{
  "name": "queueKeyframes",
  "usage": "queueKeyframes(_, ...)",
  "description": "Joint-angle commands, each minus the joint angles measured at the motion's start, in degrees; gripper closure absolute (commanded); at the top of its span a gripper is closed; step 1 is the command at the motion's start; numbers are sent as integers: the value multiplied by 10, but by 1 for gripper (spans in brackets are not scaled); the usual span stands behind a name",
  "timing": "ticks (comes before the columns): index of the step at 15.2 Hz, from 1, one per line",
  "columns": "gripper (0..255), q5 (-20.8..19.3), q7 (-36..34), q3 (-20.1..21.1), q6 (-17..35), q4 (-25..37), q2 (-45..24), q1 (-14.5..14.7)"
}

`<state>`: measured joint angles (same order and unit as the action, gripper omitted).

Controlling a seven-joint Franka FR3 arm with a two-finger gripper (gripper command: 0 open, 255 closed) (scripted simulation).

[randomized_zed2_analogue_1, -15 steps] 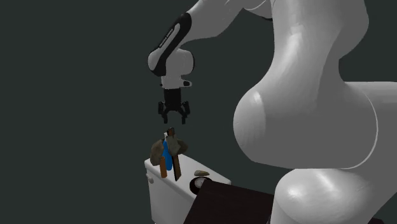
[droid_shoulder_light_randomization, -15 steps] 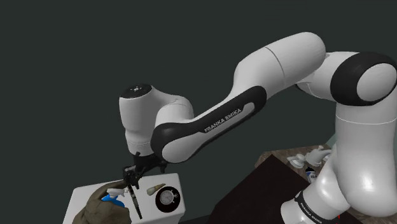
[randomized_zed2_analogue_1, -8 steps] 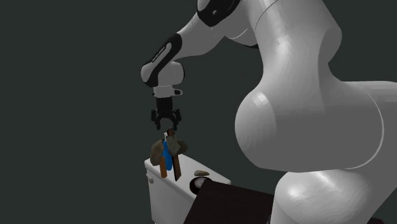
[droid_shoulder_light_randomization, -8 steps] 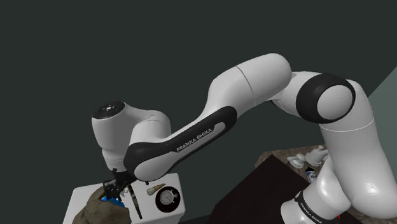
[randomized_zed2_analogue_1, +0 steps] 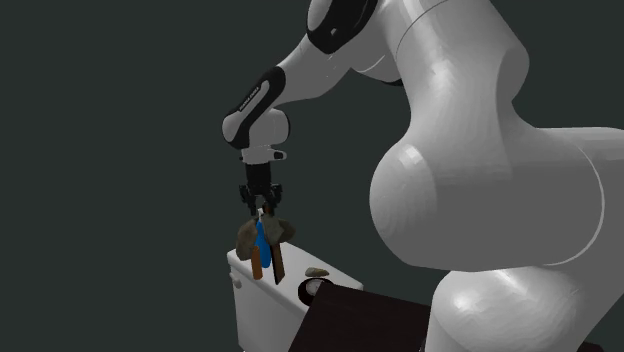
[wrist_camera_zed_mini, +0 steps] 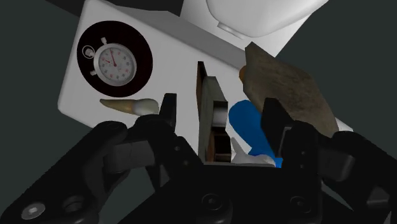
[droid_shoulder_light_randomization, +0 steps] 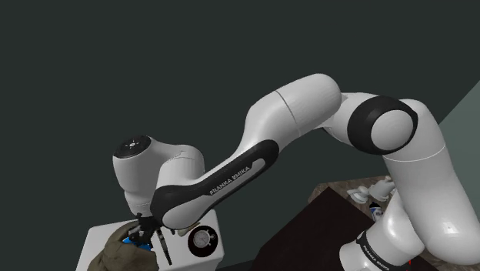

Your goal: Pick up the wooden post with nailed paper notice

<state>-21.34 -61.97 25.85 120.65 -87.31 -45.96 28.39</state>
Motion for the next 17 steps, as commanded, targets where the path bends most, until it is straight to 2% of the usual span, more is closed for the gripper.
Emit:
queueKeyframes(1, 255, 0, 0, 0, 1, 0, -1, 0)
queueKeyframes(9, 255, 0, 0, 0, 1, -1, 0, 0)
queueKeyframes(17, 255, 14, 7, 12, -36, 1, 37, -8)
